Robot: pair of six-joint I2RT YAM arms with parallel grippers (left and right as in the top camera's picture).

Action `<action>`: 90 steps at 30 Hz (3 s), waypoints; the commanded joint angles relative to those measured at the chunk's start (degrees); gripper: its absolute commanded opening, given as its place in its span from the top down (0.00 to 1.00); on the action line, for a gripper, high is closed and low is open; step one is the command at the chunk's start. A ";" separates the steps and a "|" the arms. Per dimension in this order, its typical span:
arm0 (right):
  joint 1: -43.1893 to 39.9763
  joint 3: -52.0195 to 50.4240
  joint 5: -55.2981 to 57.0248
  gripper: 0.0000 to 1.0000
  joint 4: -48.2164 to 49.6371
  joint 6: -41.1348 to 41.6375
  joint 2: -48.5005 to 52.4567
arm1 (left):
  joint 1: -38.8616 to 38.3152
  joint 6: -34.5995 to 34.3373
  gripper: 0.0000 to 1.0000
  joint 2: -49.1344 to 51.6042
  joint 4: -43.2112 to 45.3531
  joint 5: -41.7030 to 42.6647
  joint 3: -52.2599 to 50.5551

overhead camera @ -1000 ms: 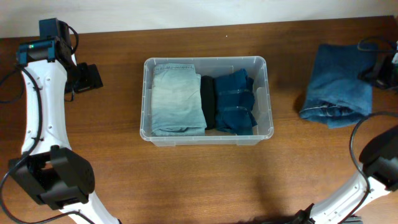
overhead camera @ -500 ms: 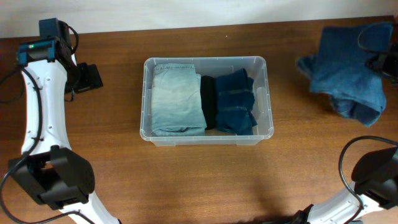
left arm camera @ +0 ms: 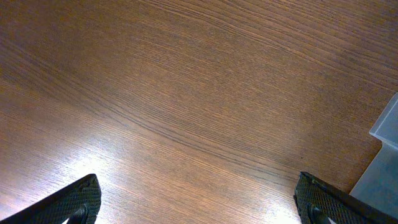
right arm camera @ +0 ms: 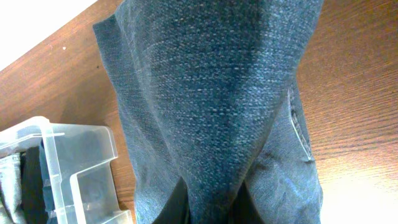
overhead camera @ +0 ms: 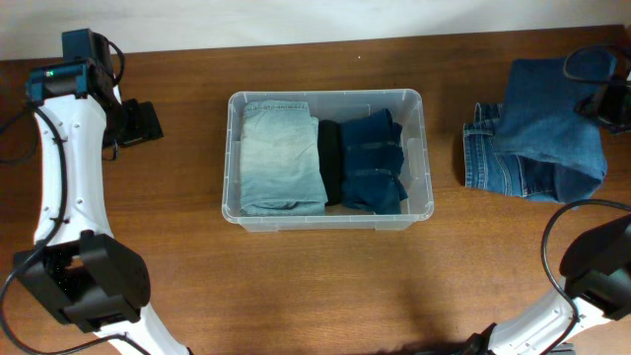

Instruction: Pack container

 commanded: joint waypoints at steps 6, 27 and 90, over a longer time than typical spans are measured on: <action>2.84 0.28 -1.42 0.96 0.79 0.22 1.40 | -0.15 0.13 0.00 -1.40 -0.02 -0.42 0.76; 3.30 0.28 26.88 0.96 4.76 8.52 2.36 | -0.15 0.13 0.01 -1.40 -0.02 -0.42 0.76; 20.61 -0.46 16.06 0.27 0.15 4.61 7.80 | -0.15 0.13 0.01 -1.40 -0.04 -0.42 0.76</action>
